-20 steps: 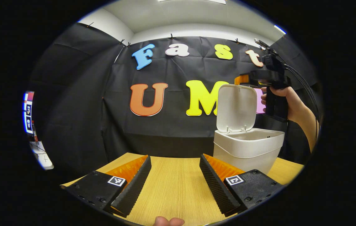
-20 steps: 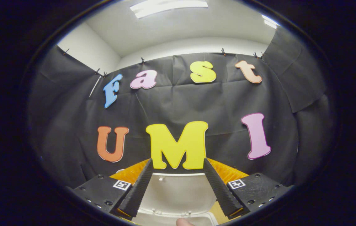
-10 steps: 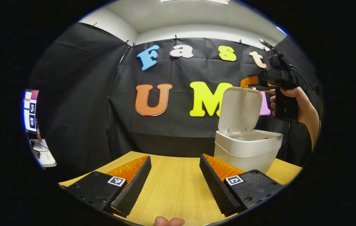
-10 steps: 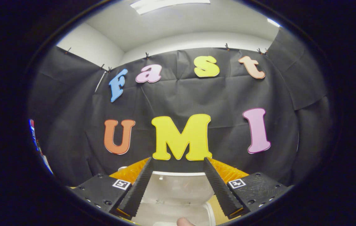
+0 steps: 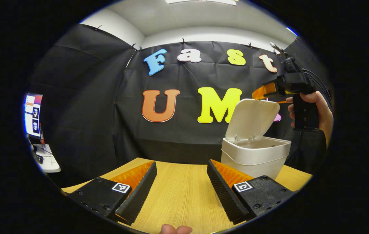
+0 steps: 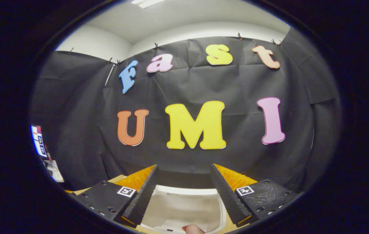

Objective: Press the lid of the desktop garbage bin to open it, pick up the crumpled paper on the desktop and throw it into the bin, then pick up the pop can on the desktop and drop it into the bin, and finally close the garbage bin lid.

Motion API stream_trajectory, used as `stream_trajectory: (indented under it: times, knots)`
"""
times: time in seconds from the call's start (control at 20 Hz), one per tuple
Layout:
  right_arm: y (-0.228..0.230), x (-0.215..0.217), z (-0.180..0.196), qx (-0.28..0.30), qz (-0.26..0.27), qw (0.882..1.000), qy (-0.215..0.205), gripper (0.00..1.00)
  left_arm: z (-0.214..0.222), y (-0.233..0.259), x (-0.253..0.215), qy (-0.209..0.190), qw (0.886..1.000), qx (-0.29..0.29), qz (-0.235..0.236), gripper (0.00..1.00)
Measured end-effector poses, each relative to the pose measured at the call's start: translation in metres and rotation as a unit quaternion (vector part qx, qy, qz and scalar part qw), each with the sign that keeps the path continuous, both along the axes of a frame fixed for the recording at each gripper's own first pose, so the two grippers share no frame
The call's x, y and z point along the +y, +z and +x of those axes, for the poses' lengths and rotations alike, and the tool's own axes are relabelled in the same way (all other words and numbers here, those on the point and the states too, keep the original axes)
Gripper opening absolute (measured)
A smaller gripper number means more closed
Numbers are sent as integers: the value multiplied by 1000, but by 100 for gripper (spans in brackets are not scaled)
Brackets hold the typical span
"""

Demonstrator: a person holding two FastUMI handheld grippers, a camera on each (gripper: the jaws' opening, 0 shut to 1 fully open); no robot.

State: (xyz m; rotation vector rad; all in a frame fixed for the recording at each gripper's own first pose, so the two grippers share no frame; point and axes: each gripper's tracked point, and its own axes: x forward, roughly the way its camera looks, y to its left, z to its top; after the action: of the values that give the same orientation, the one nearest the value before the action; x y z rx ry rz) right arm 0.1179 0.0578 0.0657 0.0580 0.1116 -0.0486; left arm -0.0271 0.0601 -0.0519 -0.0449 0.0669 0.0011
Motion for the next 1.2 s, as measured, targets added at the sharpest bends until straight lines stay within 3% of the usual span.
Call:
stream_trajectory:
  times: [0.3, 0.65, 0.95, 1.0, 1.2]
  knots:
    - [-52, 9, -11, 79, 12, 996, 41, 96, -5, 3, -3, 4, 1000, -3, 2, 99]
    - [-72, 7, -28, 79, -6, 996, 39, 93, -9, 3, -8, 5, 1000, -6, -7, 99]
    - [-86, 8, -39, 70, -28, 997, 33, 97, -11, -4, -15, -1, 1000, 2, -10, 99]
    - [-89, 8, -40, 70, -26, 997, 32, 94, -11, -3, -15, 0, 1000, 1, -9, 99]
    - [-98, 5, -50, 68, 9, 997, 25, 97, -12, -3, -16, 2, 1000, -3, -14, 99]
